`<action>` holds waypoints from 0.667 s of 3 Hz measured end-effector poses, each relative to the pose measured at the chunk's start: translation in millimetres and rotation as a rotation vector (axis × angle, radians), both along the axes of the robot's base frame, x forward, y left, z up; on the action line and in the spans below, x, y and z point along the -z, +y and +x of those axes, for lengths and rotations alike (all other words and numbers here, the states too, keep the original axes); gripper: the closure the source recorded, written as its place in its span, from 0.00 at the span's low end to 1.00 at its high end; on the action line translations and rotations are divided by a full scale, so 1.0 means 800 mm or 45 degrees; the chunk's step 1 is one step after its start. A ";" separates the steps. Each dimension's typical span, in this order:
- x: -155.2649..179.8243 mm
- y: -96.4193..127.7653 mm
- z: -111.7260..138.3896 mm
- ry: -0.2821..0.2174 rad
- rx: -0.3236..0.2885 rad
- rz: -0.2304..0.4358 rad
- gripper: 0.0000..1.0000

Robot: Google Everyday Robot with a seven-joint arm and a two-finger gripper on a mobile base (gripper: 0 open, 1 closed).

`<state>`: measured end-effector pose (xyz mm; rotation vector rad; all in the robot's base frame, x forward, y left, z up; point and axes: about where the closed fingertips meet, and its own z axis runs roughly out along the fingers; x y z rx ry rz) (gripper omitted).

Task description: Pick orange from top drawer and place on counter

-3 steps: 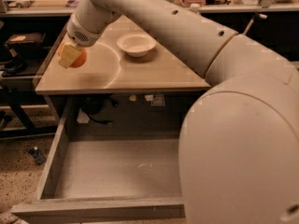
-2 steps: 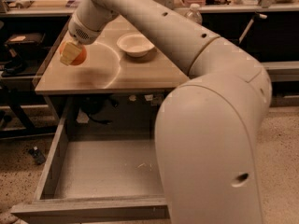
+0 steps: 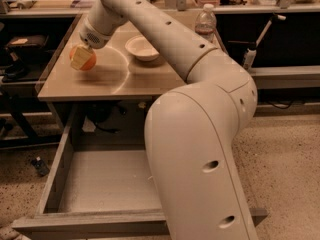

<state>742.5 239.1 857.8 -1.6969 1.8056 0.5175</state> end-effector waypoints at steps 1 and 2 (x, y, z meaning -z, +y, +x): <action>0.018 0.001 0.010 0.023 -0.012 0.017 1.00; 0.019 0.001 0.011 0.024 -0.012 0.017 0.81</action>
Offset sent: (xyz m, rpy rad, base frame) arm 0.0074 0.0002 -0.0131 0.0116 0.0164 0.0083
